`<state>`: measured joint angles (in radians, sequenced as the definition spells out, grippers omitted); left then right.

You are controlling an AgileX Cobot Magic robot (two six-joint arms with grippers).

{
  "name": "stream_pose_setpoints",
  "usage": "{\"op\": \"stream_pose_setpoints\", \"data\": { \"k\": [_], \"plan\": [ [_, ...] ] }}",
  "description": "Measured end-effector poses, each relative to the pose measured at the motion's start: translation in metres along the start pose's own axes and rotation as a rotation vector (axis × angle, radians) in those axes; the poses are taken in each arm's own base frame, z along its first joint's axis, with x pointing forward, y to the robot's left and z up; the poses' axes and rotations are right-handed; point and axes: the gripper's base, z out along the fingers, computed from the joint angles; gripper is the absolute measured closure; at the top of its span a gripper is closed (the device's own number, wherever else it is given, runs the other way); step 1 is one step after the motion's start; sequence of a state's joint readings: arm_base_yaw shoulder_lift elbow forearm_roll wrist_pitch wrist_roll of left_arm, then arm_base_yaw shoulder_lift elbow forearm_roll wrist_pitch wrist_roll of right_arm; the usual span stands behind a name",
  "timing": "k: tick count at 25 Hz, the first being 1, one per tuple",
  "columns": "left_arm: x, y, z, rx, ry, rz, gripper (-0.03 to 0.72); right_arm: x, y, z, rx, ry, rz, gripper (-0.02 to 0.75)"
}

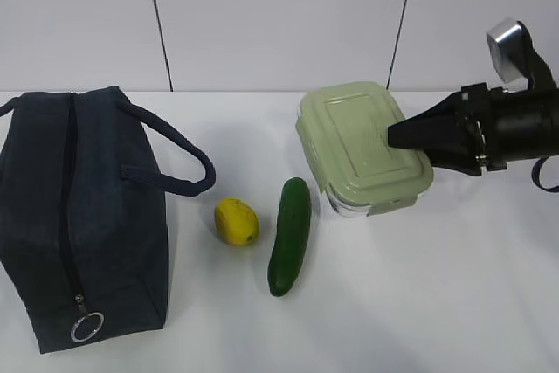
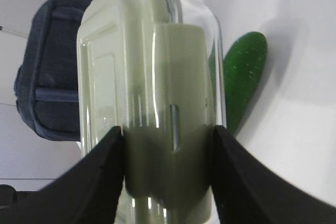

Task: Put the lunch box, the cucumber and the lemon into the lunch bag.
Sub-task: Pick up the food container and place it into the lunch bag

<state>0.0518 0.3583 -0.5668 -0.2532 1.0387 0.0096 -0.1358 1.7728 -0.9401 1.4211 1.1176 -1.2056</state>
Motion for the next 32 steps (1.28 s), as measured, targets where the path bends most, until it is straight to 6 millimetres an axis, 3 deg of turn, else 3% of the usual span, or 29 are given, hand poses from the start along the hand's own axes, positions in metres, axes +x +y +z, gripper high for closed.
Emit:
{"op": "stream_pose_setpoints", "data": {
  "k": [6, 9, 17, 27, 32],
  "plan": [
    [-0.019, -0.001, 0.023, 0.035, 0.037, -0.07, 0.32, -0.016, 0.027, 0.012, -0.039, 0.02, -0.034, 0.379],
    [-0.028, -0.005, 0.038, 0.096, 0.07, -0.093, 0.295, -0.024, 0.044, 0.022, -0.074, 0.034, -0.064, 0.379],
    [-0.048, -0.008, 0.066, 0.187, 0.057, -0.095, 0.288, -0.042, 0.078, 0.037, -0.15, 0.03, -0.12, 0.378],
    [-0.084, -0.011, 0.078, 0.204, 0.032, -0.053, 0.288, -0.037, 0.103, 0.057, -0.227, 0.056, -0.117, 0.378],
    [-0.092, -0.009, 0.092, 0.199, 0.075, -0.07, 0.288, -0.034, 0.112, 0.064, -0.266, 0.051, -0.107, 0.378]
  ]
}}
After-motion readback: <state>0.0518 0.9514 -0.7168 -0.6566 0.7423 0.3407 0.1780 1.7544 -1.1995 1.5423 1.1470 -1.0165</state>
